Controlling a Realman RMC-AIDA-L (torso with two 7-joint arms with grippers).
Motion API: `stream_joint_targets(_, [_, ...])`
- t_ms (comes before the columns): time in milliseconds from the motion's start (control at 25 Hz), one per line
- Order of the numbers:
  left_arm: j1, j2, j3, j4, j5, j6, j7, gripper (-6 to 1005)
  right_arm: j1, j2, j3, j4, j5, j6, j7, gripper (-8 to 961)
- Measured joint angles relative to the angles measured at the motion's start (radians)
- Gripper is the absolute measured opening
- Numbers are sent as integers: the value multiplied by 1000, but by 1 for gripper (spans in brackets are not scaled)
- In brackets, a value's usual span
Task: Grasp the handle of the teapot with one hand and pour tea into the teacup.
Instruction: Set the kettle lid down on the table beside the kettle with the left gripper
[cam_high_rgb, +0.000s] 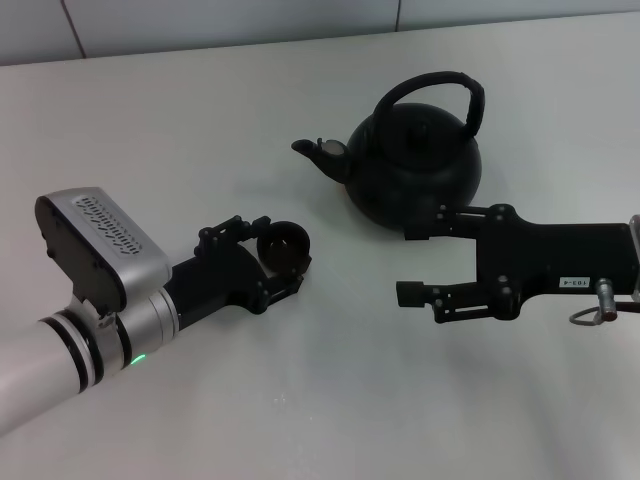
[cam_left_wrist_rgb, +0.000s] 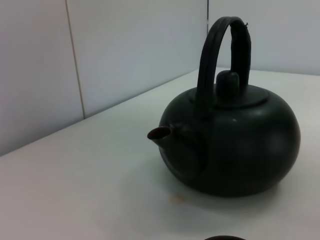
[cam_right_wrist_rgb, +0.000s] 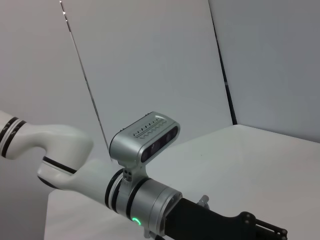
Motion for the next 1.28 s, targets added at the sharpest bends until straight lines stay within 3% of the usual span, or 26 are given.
stream_joint_targets(720, [4, 1, 3, 41, 12, 3, -1, 869, 1, -3, 0, 1, 0, 18, 0, 833])
stream_joint_targets(1120, [54, 11, -2, 88, 14, 69, -1, 866, 1, -5, 2, 1, -1, 23, -11, 832])
stream_joint_targets(1280, [76, 16, -14, 91, 14, 166, -14, 866, 2, -5, 1, 1, -2, 26, -12, 833])
